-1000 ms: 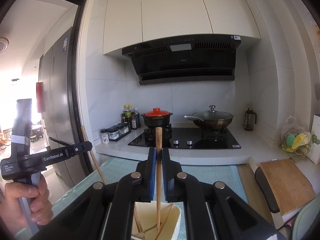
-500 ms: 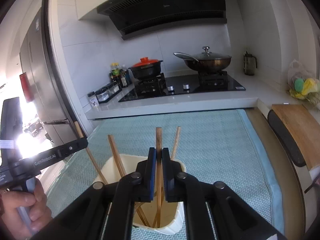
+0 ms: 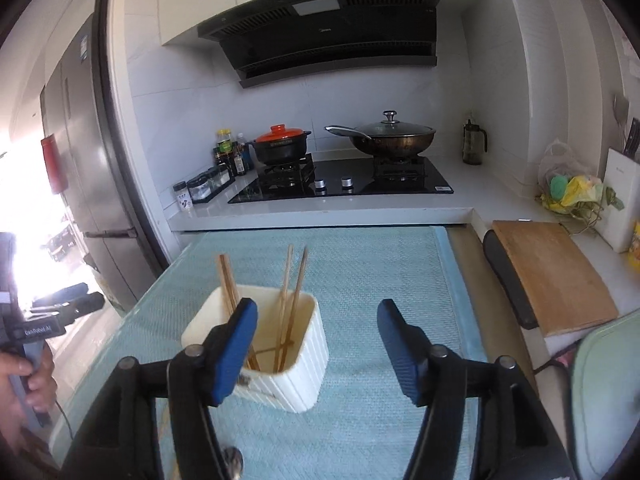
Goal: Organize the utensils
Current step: 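Withdraw both tools back over the remaining chopsticks and steel spoon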
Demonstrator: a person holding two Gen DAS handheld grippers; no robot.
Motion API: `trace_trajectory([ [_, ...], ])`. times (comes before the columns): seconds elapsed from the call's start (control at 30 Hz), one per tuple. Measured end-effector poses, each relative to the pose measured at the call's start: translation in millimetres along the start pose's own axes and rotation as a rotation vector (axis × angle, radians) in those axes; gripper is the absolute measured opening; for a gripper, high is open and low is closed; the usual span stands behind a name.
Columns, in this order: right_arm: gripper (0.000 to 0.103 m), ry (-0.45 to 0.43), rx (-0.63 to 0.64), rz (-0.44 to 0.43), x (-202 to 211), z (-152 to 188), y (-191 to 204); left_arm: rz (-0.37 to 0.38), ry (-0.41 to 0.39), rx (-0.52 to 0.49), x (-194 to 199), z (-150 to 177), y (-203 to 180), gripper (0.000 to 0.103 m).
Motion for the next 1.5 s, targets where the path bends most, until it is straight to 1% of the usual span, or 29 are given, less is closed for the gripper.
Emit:
trace_trajectory([
  [0.1,0.065,0.012,0.057,0.04,30.1,34.6,-2.3,-0.028,0.002,0.019,23.1,47.5,1.3,0.099],
  [0.2,0.065,0.011,0.078,0.079,52.3,75.0,0.5,-0.055,-0.014,0.035,34.0,88.7,-3.8,0.099],
  [0.3,0.066,0.018,0.068,0.104,63.5,119.1,9.5,-0.119,-0.032,0.041,35.8,123.0,-6.9,0.099],
  [0.37,0.075,0.043,0.037,0.09,66.6,149.8,19.5,-0.138,-0.02,0.055,33.0,145.4,-9.1,0.099],
  [0.43,0.081,0.069,0.017,0.08,67.2,177.8,30.1,-0.115,0.012,0.08,28.1,164.7,-14.5,0.099],
  [0.5,0.082,0.097,0.015,0.088,65.4,202.0,40.6,-0.082,0.031,0.095,27.5,179.3,-20.6,0.099],
  [0.63,0.083,0.148,0.039,0.11,60.6,234.3,50.8,-0.065,0.062,0.093,29.2,196.8,-27.0,0.099],
  [0.7,0.085,0.159,0.044,0.117,61.4,244.0,52.6,-0.04,0.088,0.102,27.9,202.1,-27.4,0.099],
  [0.77,0.087,0.158,0.042,0.125,63.3,248.2,53.6,-0.004,0.13,0.122,24.3,207.7,-27.4,0.099],
  [0.87,0.087,0.14,0.042,0.126,67.3,250.0,53.9,0.02,0.151,0.185,22.4,215.3,-22.5,0.099],
  [0.9,0.087,0.137,0.044,0.125,67.9,250.9,54.1,0.018,0.15,0.194,22.5,217.9,-21.3,0.101],
  [0.93,0.087,0.137,0.046,0.122,67.9,251.8,54.6,-0.003,0.155,0.194,21.7,220.1,-20.2,0.102],
  [1.0,0.087,0.152,0.044,0.117,65.4,254.2,54.8,-0.068,0.183,0.173,18.9,224.1,-18.8,0.102],
  [1.03,0.087,0.16,0.039,0.115,64.4,255.7,54.4,-0.078,0.196,0.161,17.6,225.4,-19.1,0.102],
  [1.1,0.087,0.168,0.023,0.112,63.1,257.7,53.1,-0.062,0.198,0.152,16.7,225.9,-20.5,0.102],
  [1.23,0.087,0.177,0.002,0.104,62.4,259.9,50.4,-0.012,0.18,0.201,19.6,226.4,-17.1,0.102],
  [1.5,0.088,0.229,-0.002,0.101,55.9,264.6,44.3,-0.055,0.205,0.237,15.4,235.3,-5.5,0.102],
])
Point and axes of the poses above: each gripper's, at about its wrist camera, not at the fingertips, and x roughly against the way its jaws point, y to its left, z to its underside, the point moved 6 cm from there along -x, roughly the way its jaws point, and after that the axes turned 5 degrees about z, right-handed, at the moved point
